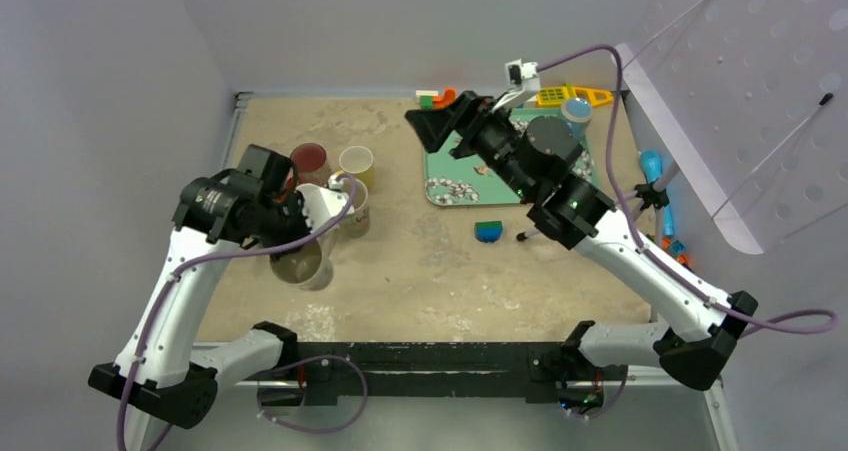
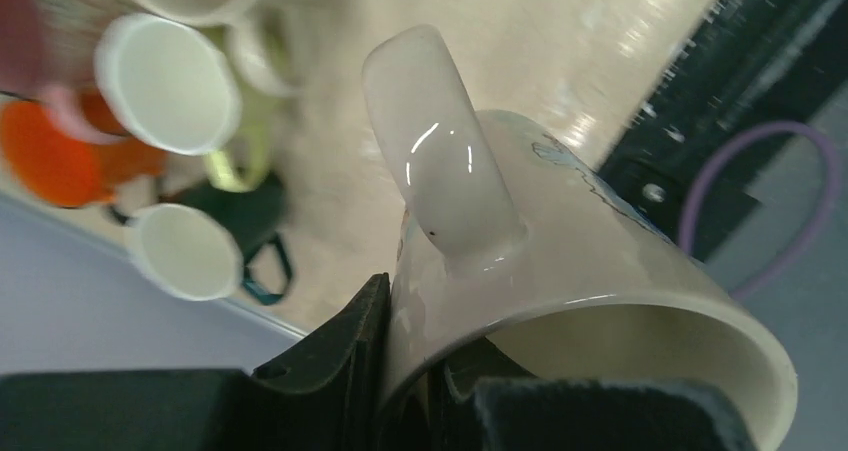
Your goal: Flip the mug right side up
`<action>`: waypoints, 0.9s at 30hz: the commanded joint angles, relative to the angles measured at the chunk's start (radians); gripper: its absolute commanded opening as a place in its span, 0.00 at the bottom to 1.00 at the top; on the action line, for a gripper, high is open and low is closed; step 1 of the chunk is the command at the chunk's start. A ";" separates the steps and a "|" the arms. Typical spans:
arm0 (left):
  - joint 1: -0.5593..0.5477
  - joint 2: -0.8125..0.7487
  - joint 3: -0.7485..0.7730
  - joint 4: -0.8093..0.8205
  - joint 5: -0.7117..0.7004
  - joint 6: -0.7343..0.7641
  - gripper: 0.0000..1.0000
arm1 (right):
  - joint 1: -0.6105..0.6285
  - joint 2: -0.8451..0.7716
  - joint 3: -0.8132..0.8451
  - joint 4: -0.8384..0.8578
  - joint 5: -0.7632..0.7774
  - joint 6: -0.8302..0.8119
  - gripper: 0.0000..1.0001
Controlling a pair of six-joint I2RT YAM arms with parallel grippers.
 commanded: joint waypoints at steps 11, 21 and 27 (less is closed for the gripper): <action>0.235 0.133 -0.345 0.175 0.052 0.029 0.00 | -0.278 0.196 -0.017 -0.227 0.096 -0.126 0.92; 0.345 0.248 -0.504 0.399 0.094 0.091 0.00 | -0.379 0.465 0.097 -0.232 0.605 -0.182 0.89; 0.398 0.210 -0.559 0.493 0.129 0.132 0.00 | -0.523 0.604 0.152 -0.175 0.630 -0.194 0.89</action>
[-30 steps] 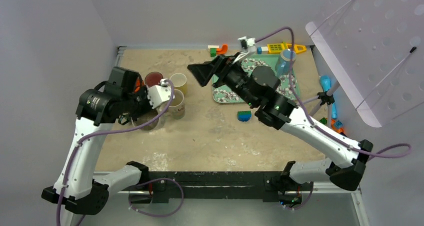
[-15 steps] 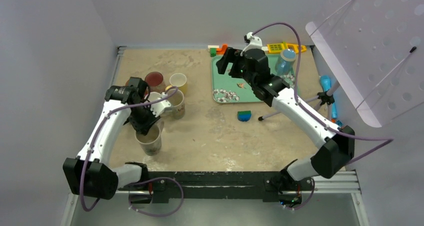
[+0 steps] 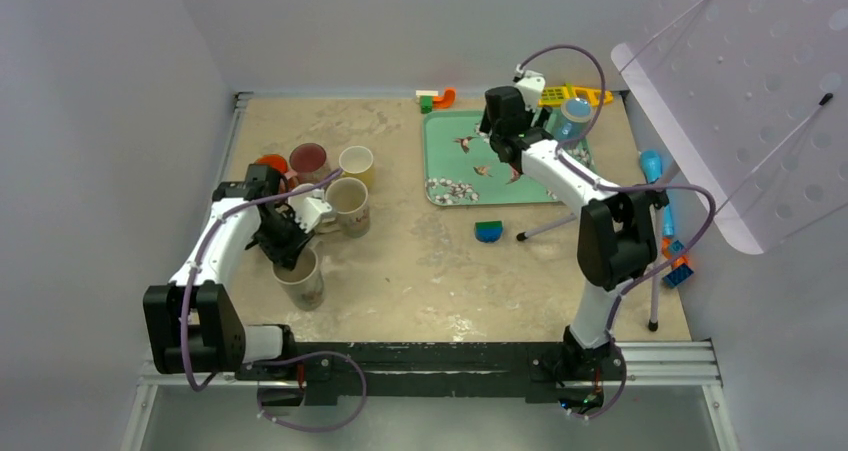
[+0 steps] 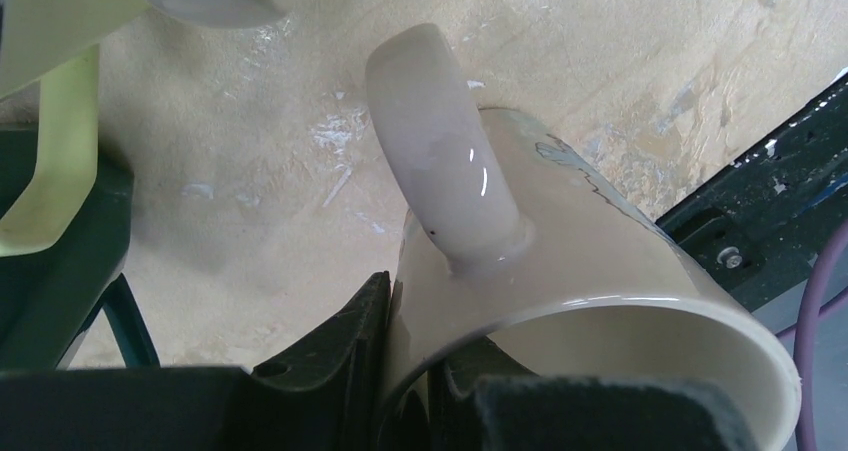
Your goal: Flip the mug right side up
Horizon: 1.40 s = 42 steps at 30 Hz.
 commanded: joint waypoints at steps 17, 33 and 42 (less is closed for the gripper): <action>0.056 -0.083 -0.031 0.230 0.062 0.008 0.00 | -0.246 0.274 0.289 -0.055 0.192 0.046 0.87; 0.105 -0.043 0.069 0.091 0.175 0.035 0.38 | -0.367 0.216 0.188 -0.070 0.038 0.120 0.88; 0.105 -0.083 0.106 -0.026 0.236 0.063 0.45 | -0.405 0.340 0.365 -0.171 -0.059 0.107 0.87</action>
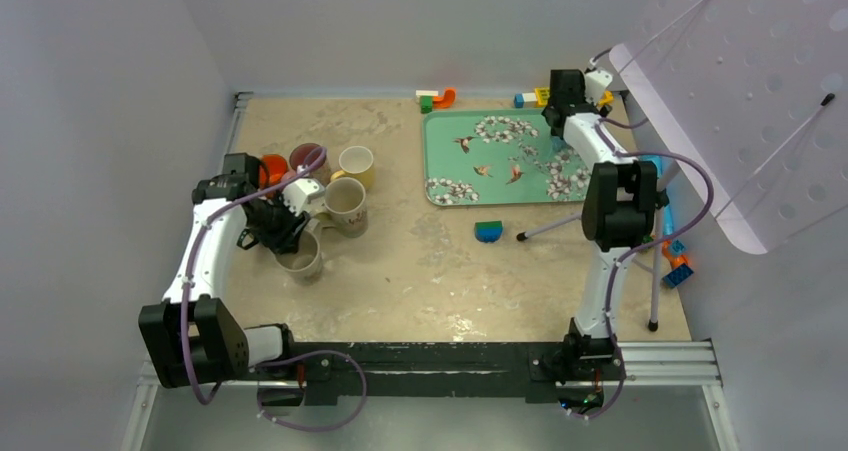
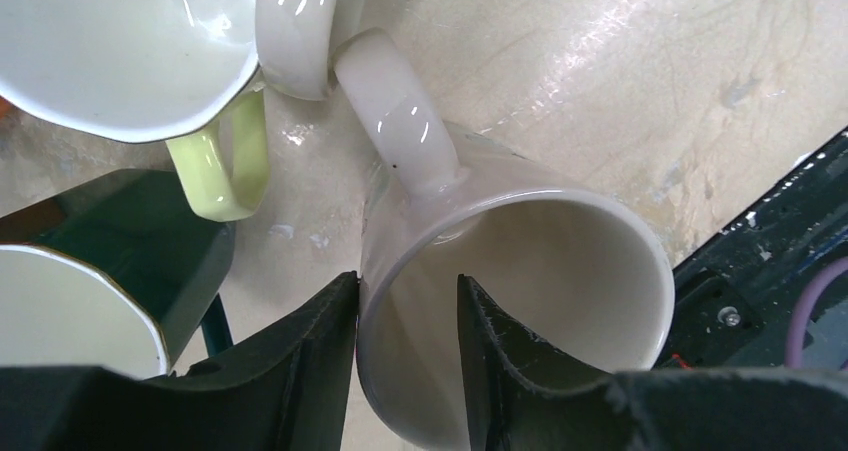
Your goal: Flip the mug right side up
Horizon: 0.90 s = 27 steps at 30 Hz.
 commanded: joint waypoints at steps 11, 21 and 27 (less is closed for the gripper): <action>0.005 -0.045 0.186 -0.195 0.127 -0.009 0.47 | -0.021 0.024 0.054 -0.033 -0.122 -0.002 0.71; 0.006 -0.067 0.379 -0.386 0.264 -0.057 0.52 | -0.025 0.146 0.237 -0.156 -0.150 -0.017 0.66; 0.006 -0.095 0.389 -0.383 0.285 -0.063 0.54 | -0.031 0.154 0.239 -0.179 -0.159 -0.013 0.66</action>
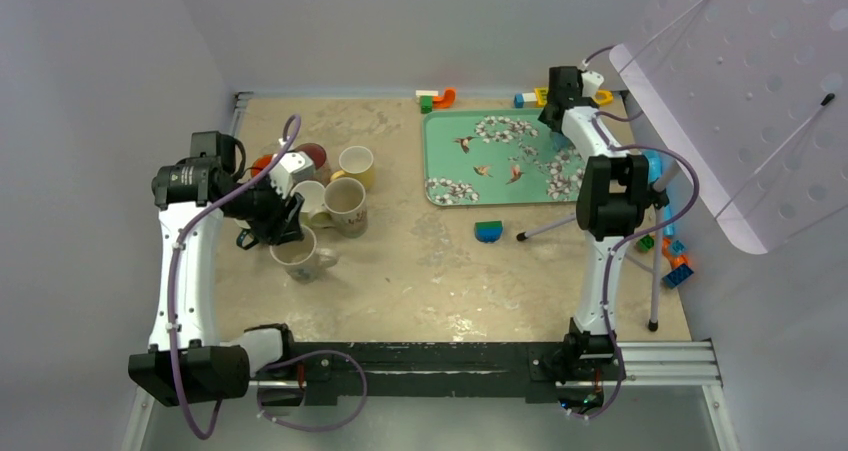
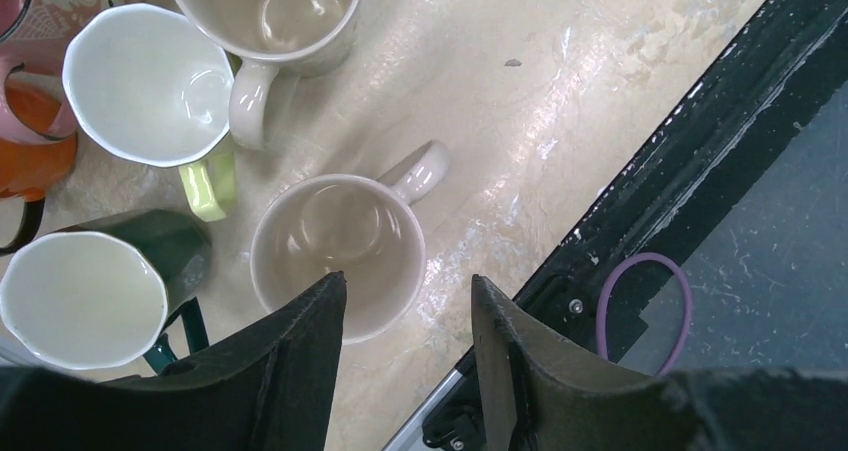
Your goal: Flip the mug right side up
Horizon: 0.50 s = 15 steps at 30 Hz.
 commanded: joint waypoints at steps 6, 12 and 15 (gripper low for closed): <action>0.004 -0.013 0.026 -0.039 0.050 -0.001 0.54 | -0.021 0.019 0.050 -0.048 -0.042 -0.007 0.57; 0.004 -0.021 0.037 -0.041 0.095 -0.009 0.55 | -0.038 0.061 0.103 -0.090 -0.090 0.004 0.54; 0.003 -0.022 0.047 -0.055 0.103 -0.002 0.55 | -0.059 0.081 0.130 -0.108 -0.108 0.003 0.50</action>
